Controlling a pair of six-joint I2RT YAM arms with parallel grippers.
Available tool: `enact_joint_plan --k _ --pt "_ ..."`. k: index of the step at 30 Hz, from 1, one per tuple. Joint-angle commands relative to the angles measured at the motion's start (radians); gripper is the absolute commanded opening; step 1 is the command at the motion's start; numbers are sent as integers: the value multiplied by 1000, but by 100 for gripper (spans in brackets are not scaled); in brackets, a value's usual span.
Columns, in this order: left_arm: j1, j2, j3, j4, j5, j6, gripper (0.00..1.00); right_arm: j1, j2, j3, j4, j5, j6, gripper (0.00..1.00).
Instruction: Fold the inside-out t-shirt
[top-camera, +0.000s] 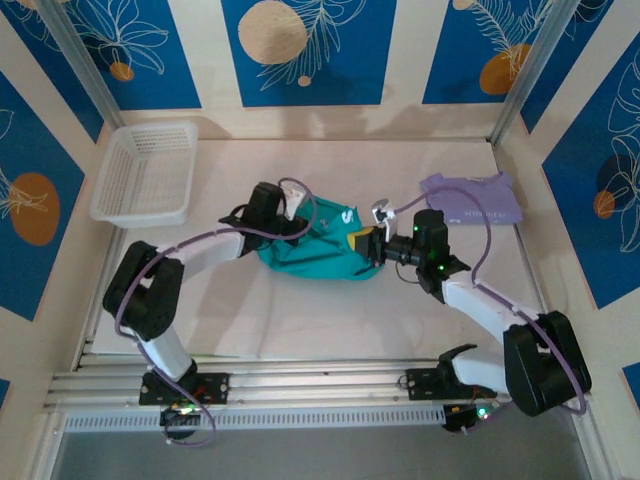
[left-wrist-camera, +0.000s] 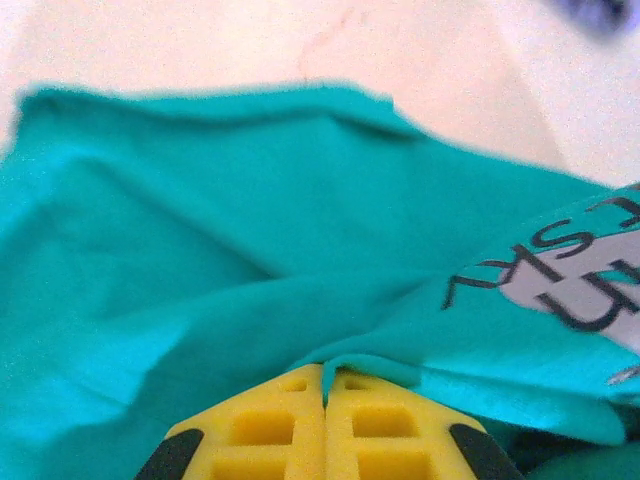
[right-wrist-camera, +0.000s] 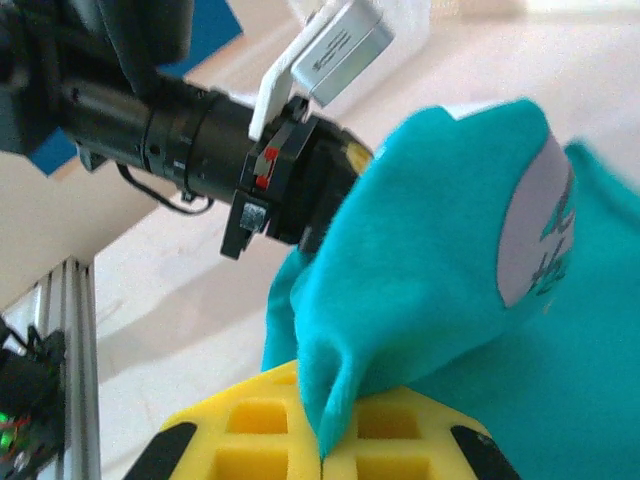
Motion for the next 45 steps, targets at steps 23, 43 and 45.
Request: enact_joint_plan --k 23,43,45 --pt "105 -372 -283 731 369 -249 0 130 -254 -101 -148 529 -126 50" --pt "106 -399 -328 675 352 -217 0 185 275 373 -121 16 -105 28" --pt "106 -409 -340 669 340 -210 0 186 279 401 -153 40 -111 10"
